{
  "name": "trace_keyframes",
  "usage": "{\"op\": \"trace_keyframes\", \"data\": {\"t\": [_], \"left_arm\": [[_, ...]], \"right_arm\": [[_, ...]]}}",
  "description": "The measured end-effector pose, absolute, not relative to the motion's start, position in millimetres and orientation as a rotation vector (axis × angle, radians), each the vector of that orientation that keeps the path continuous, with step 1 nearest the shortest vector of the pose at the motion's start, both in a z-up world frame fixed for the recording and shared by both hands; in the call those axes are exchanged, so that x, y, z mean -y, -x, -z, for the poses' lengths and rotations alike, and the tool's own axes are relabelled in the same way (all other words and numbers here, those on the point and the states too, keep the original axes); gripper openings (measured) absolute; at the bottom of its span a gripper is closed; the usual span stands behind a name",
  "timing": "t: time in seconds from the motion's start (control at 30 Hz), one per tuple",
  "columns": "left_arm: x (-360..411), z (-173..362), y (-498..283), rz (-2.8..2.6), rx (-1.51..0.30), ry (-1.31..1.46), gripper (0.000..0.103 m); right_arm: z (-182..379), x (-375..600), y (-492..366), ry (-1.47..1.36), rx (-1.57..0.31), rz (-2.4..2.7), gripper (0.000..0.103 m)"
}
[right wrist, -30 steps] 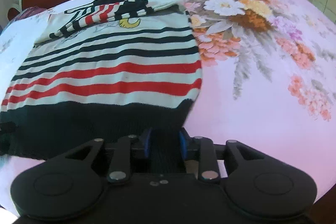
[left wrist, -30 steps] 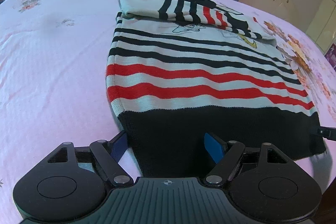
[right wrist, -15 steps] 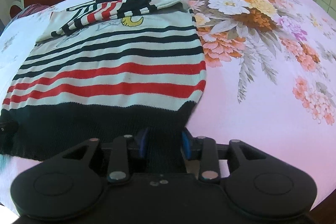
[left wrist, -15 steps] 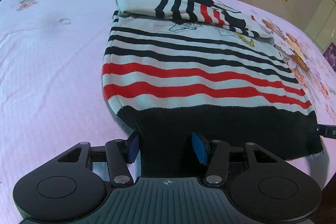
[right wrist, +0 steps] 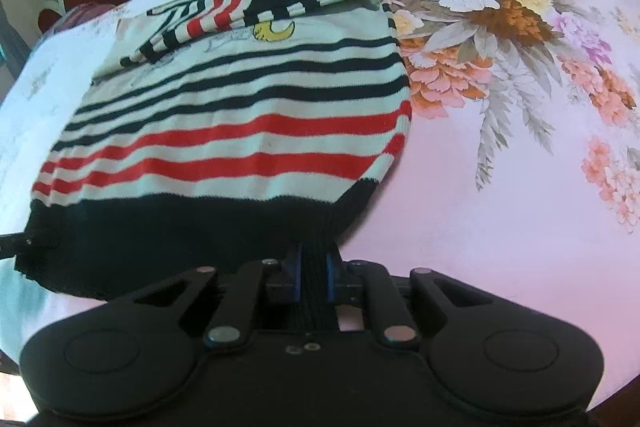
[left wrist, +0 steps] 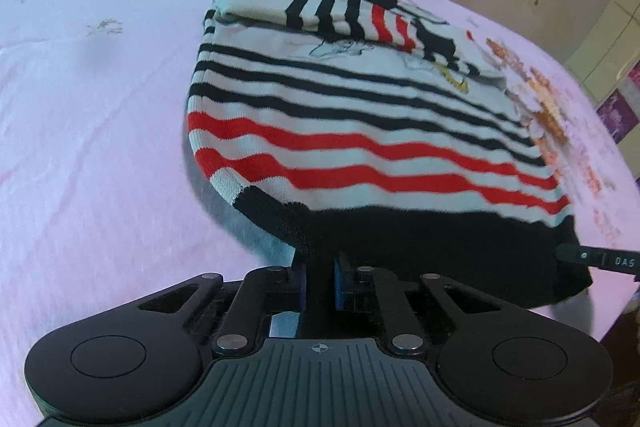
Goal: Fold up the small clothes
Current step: 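Grasp the black hem band with both grippers, then lift the hem band with both grippers and fold it over onto the collar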
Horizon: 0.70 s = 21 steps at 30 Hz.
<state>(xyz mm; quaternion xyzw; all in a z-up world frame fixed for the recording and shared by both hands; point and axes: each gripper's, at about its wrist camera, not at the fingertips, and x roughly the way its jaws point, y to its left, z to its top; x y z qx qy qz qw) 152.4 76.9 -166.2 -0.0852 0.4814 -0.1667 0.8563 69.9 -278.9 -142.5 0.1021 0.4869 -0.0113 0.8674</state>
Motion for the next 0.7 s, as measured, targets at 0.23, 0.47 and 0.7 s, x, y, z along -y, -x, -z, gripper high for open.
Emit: {"op": "trace_keyframes", "data": {"t": [0.23, 0.47, 0.7], "left_arm": [[-75.5, 134.7, -168.4, 0.391, -0.929, 0.227, 0.011], [-75.8, 102.1, -211.5, 0.382, -0.806, 0.306, 0.01], [-64.2, 81.5, -284.1, 0.366, -0.708, 0.319, 0.01]], "right_arm": [[112.9, 295.8, -79.5, -0.324, -0.931, -0.039, 0.01], [76.3, 311.7, -112.4, -0.372, -0.805, -0.075, 0.01], [51.7, 325.4, -174.8, -0.357, -0.698, -0.064, 0.01]]}}
